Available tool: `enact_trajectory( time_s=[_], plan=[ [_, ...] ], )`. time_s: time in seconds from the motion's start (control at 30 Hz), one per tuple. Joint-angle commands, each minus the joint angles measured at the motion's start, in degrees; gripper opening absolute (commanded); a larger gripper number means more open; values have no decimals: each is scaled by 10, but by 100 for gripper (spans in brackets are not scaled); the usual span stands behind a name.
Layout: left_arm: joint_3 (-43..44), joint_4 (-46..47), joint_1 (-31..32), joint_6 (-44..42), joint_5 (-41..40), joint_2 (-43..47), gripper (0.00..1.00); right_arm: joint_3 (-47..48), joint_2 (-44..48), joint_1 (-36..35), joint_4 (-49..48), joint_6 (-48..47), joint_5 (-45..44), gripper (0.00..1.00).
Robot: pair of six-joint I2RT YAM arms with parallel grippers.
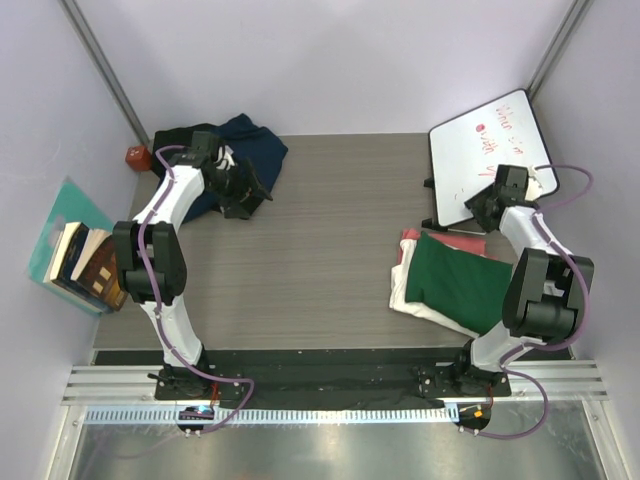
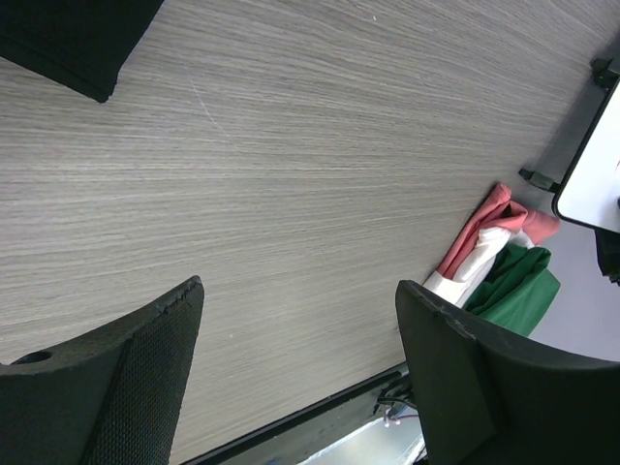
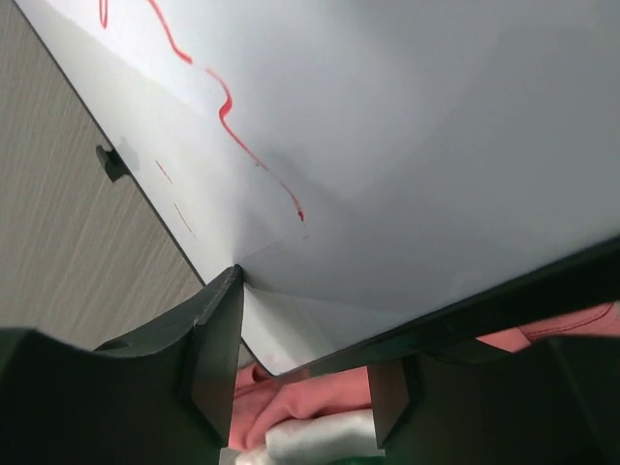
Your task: Fold and stack the t-shirts
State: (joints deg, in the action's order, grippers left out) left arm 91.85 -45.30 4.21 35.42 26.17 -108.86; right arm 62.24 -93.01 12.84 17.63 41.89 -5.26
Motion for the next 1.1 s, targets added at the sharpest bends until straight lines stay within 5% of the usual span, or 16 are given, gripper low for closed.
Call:
enact_trajectory(
  time_s=[0.0, 0.43, 0.87, 1.07],
  plan=[
    [-6, -7, -1, -11, 11, 29, 80, -25, -51, -84, -115, -195, 71, 1],
    [-41, -26, 16, -26, -4, 47, 80, 63, -125, -213, -104, -256, 200, 1],
    [-39, -29, 22, -27, -10, 46, 80, 24, -75, -237, -123, -245, 121, 1],
    [-38, -28, 27, -27, -10, 43, 81, 61, -92, -237, -114, -240, 110, 56]
  ],
)
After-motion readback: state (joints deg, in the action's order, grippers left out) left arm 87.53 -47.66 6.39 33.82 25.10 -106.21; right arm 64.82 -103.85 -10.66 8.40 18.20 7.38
